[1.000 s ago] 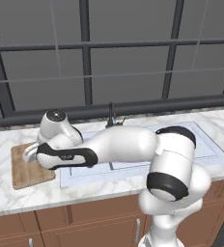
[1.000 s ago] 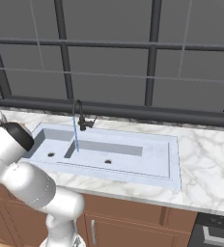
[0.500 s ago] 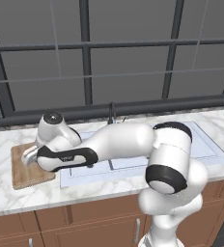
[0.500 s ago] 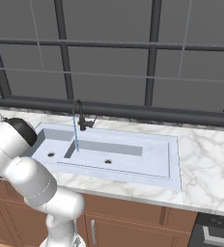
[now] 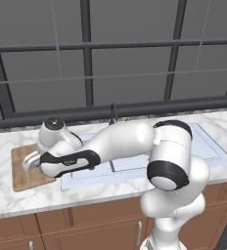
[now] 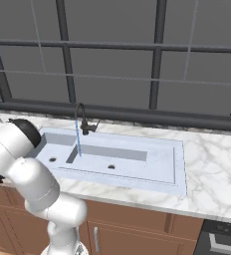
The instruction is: Pick the pear from the sink and place it on the cutting board to airdry. Then turn off the sink faucet.
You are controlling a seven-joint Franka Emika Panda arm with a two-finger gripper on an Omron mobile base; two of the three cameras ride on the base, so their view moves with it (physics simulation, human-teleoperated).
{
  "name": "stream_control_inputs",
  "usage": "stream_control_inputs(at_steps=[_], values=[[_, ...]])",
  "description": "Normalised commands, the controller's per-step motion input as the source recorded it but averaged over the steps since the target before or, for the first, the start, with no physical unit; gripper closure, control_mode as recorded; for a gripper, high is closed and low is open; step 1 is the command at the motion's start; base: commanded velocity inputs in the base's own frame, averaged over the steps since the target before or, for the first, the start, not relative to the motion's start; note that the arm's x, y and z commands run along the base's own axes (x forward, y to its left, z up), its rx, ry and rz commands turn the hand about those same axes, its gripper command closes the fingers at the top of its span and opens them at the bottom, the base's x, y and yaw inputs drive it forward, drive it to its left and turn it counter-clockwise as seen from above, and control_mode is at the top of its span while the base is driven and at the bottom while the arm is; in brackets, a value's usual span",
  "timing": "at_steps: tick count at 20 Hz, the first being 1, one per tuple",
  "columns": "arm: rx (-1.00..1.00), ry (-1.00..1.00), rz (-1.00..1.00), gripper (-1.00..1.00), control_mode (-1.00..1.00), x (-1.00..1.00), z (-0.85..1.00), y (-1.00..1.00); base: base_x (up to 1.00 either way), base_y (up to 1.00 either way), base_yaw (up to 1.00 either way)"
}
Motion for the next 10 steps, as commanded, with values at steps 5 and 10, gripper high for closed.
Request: stream_control_inputs(at_steps=[5,10], values=[[0.00,0.00,0.00,1.00,-1.00,0.00,-0.19,0.00,0.00,0.00,0.00],[0.00,0.00,0.00,1.00,-1.00,0.03,-0.17,0.04,0.00,0.00,0.00]])
